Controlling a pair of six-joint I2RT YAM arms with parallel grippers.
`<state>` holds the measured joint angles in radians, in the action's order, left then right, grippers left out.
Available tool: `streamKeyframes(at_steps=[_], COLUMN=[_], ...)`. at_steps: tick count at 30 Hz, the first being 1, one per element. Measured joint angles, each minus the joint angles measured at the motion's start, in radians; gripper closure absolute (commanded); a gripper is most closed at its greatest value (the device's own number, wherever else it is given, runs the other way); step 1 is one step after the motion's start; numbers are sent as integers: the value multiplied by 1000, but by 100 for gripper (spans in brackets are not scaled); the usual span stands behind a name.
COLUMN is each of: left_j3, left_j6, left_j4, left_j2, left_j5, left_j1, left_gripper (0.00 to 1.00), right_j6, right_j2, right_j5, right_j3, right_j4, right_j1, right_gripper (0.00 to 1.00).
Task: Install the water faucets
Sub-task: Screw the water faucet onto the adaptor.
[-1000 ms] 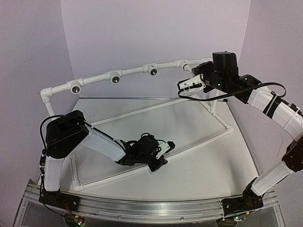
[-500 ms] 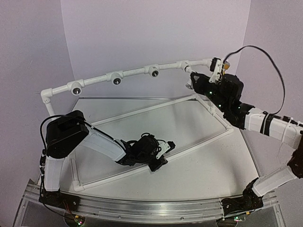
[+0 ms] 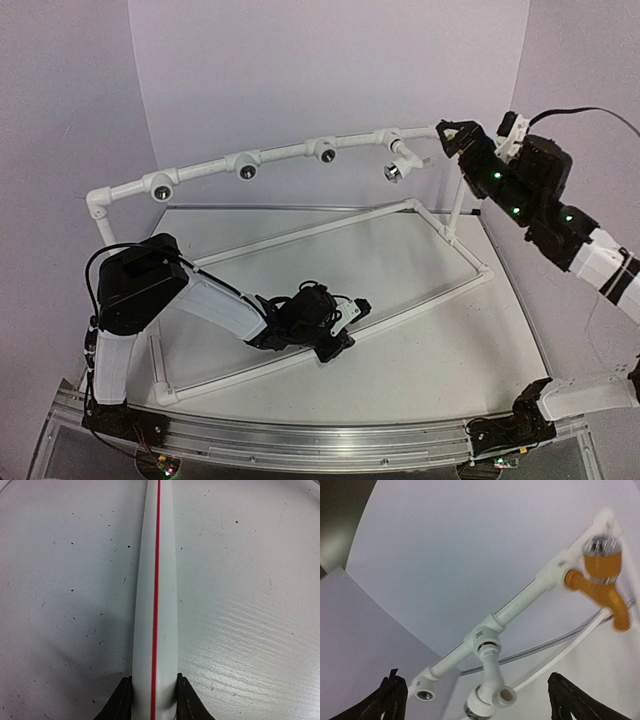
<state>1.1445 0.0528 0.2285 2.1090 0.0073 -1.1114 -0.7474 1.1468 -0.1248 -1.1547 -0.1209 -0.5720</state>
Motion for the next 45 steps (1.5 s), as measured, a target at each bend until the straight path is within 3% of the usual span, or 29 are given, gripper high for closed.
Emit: streamKeyframes(at_steps=[2, 4, 8, 12, 16, 19, 21, 23, 24, 26, 28, 31, 34, 36, 37, 40, 42, 43, 44, 45], left_j3=[0, 0, 0, 1, 2, 2, 4, 7, 7, 7, 8, 8, 8, 8, 8, 13, 20, 21, 22, 23], left_j6=[0, 0, 0, 0, -1, -1, -1, -2, -2, -2, -2, -2, -2, -2, -2, -2, -2, -2, -2, -2], left_j4=[-1, -1, -1, -1, -2, -3, -6, -11, -12, -11, -11, -11, -11, -11, -12, -14, -15, -14, -14, -15], left_j2=[0, 0, 0, 0, 1, 1, 2, 2, 2, 2, 2, 2, 3, 4, 4, 6, 11, 12, 12, 12], left_j5=[0, 0, 0, 0, 1, 0, 1, 1, 1, 2, 2, 4, 6, 7, 7, 9, 11, 14, 17, 18], left_j1=[0, 0, 1, 2, 2, 2, 2, 2, 3, 2, 2, 2, 3, 3, 3, 4, 3, 3, 5, 5], left_gripper=[100, 100, 100, 100, 100, 100, 100, 100, 100, 100, 100, 100, 100, 100, 100, 100, 100, 100, 100, 100], right_j6=[241, 598, 1209, 1789, 2190, 2358, 2417, 2451, 2450, 2420, 2357, 2133, 1720, 1351, 1132, 416, 71, -80, -195, -284], right_j2=[-46, -69, -37, 77, 183, 260, 309, 362, 384, 422, 431, 430, 431, 422, 408, 324, 321, 346, 370, 388], right_j5=[-52, -91, -96, -120, -166, -203, -239, -296, -323, -367, -405, -448, -493, -485, -458, -257, -163, -126, -99, -73], right_j3=[-56, -101, -165, -254, -291, -297, -303, -308, -308, -308, -308, -306, -309, -308, -300, -126, -20, 9, 29, 51], right_j4=[137, 268, 407, 479, 463, 409, 362, 297, 261, 192, 139, 109, 81, 61, 48, -163, -400, -544, -653, -745], right_j1=[1, 3, -7, -57, -102, -128, -139, -152, -159, -175, -194, -204, -209, -196, -179, -89, -58, -54, -52, -51], right_gripper=[2, 2, 2, 2, 4, 16, 30, 52, 69, 83, 83, 84, 87, 86, 82, 43, 29, 12, 4, 2])
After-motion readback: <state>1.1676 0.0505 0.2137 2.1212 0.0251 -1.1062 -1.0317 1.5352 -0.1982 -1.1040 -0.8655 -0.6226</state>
